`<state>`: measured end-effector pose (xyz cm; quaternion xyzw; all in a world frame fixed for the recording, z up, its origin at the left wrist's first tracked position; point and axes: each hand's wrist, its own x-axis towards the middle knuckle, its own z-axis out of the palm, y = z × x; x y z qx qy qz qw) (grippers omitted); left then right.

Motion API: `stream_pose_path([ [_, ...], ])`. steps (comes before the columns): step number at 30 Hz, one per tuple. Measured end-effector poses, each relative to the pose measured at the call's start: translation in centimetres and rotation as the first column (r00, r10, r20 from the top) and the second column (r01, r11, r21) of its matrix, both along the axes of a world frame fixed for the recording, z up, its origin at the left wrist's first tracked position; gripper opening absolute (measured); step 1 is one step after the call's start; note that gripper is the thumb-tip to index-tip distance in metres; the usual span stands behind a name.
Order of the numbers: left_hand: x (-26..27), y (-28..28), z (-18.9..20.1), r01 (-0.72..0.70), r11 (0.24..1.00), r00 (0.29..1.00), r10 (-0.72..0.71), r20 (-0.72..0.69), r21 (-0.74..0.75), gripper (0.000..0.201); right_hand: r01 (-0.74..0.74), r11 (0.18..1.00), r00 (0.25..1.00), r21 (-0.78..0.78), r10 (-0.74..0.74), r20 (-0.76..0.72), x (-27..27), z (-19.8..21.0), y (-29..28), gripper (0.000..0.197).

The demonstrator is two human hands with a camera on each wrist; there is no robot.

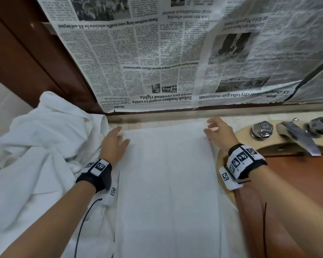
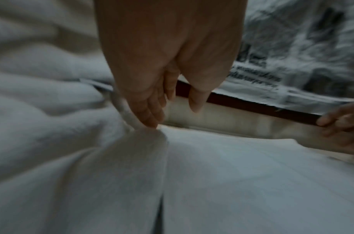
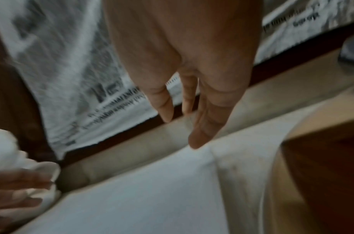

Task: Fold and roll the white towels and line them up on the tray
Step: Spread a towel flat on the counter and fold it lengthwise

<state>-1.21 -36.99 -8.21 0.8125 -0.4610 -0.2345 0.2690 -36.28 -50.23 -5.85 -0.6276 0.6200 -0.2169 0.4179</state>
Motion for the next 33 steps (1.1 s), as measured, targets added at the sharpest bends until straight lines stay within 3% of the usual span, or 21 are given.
stream_pose_path([
  [4,-2.9,5.8,0.5,0.185,0.983,0.982,-0.185,0.043,0.017,0.038,-0.170,0.984,0.985,0.059,0.170,-0.004,-1.6,1.9,7.6,0.012],
  [9,-6.8,12.7,-0.2,0.371,0.925,0.910,-0.380,0.167,0.084,0.030,-0.371,0.922,0.870,0.111,0.386,-0.306,-3.6,0.8,16.5,0.031],
  [12,-8.6,15.9,-0.6,0.374,0.914,0.900,-0.399,0.177,0.159,0.041,-0.330,0.930,0.828,0.161,0.367,-0.425,-5.5,0.2,20.9,0.032],
  [17,-11.6,20.7,-1.4,0.324,0.904,0.922,-0.368,0.121,0.280,0.045,-0.250,0.947,0.817,0.202,0.319,-0.481,-6.8,0.0,26.0,0.030],
  [23,-13.4,22.8,-1.4,0.360,0.896,0.903,-0.404,0.143,0.260,0.054,-0.265,0.937,0.749,0.227,0.348,-0.563,-6.4,-0.3,26.8,0.023],
  [28,-16.1,24.1,-0.5,0.453,0.835,0.834,-0.521,0.182,0.314,0.054,-0.278,0.935,0.701,0.219,0.354,-0.619,-6.2,0.6,27.1,0.018],
  [33,-17.6,25.2,0.0,0.484,0.801,0.809,-0.563,0.169,0.352,0.055,-0.205,0.947,0.718,0.247,0.317,-0.620,-6.2,0.8,28.8,0.038],
])
